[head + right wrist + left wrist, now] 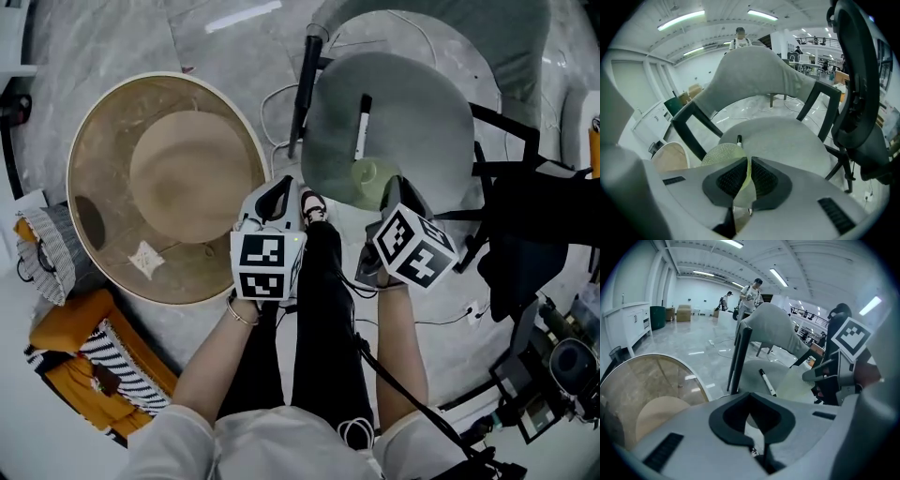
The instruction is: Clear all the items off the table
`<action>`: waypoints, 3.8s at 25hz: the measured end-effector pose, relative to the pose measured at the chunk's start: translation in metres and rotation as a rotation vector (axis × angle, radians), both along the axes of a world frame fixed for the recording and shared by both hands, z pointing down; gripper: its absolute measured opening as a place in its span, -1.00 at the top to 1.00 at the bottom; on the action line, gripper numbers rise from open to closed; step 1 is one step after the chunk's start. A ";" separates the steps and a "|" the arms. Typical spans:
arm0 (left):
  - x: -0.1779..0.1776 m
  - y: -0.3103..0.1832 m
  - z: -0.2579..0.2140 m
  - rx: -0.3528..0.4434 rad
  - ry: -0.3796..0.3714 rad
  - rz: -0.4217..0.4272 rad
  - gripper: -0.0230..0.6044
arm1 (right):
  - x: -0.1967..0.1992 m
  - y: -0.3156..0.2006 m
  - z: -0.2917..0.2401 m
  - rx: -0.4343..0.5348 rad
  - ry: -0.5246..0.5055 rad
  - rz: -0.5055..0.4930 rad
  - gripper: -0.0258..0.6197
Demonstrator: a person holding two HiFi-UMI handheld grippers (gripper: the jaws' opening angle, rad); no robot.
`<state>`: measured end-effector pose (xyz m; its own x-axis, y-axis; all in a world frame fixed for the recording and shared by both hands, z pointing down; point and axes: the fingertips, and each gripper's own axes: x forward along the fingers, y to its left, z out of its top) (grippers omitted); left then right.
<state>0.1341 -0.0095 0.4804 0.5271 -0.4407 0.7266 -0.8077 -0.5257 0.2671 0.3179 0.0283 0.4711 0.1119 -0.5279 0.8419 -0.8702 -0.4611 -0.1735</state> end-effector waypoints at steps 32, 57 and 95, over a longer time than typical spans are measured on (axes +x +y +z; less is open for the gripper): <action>0.104 -0.038 0.035 -0.009 -0.042 -0.008 0.90 | 0.096 -0.060 0.041 -0.008 -0.046 -0.064 0.64; 0.021 -0.022 -0.005 0.029 -0.022 -0.092 0.90 | 0.017 -0.062 -0.025 0.081 -0.009 -0.151 0.58; -0.448 0.174 0.020 -0.050 -0.024 -1.162 0.90 | -0.557 0.037 0.005 -0.033 -0.094 -1.424 0.83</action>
